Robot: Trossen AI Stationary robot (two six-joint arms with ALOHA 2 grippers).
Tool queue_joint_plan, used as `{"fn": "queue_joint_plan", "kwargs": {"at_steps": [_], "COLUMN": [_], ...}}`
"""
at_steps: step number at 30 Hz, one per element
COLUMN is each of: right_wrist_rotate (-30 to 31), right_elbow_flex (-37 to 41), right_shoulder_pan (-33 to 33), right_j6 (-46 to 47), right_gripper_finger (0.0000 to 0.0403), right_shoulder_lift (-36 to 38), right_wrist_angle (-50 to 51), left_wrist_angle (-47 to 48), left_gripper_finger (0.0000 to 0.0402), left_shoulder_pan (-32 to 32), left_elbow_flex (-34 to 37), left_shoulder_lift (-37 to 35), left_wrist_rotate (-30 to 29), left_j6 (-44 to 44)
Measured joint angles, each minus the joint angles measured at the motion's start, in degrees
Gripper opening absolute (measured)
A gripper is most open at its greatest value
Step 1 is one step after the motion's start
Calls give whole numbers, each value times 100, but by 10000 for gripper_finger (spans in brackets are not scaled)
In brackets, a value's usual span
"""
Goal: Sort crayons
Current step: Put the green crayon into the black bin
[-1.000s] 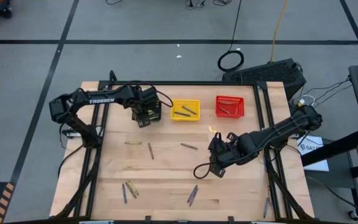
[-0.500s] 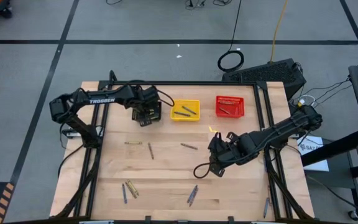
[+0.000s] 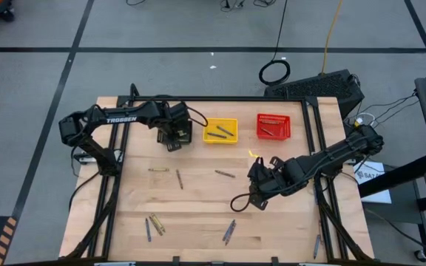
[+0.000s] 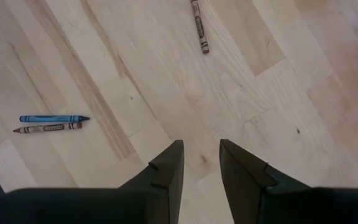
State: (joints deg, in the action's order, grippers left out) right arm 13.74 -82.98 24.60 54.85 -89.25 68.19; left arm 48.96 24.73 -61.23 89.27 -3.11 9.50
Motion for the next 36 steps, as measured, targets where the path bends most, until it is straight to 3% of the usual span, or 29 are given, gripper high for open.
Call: {"fn": "queue_joint_plan", "kwargs": {"at_steps": [9, 17, 25, 36], "right_wrist_rotate": [-395, -629, 105, -170], "right_elbow_flex": [0, 0, 0, 0], "right_shoulder_pan": [160, 846, 1546, 1487], "right_j6": [422, 2370, 4354, 3886], "right_gripper_finger": [91, 91, 91, 91], "right_shoulder_lift": [0, 0, -398, -1295], "right_wrist_angle": [467, 581, 811, 555], "left_wrist_angle": [124, 174, 152, 152], "left_gripper_finger": [112, 112, 112, 112], "left_shoulder_pan": [0, -128, -272, -313], "left_elbow_flex": [0, 0, 0, 0], "left_shoulder_lift": [0, 0, 0, 0], "left_wrist_rotate": [-12, -22, -40, -40], "left_j6": [-126, -120, -116, -120]}}
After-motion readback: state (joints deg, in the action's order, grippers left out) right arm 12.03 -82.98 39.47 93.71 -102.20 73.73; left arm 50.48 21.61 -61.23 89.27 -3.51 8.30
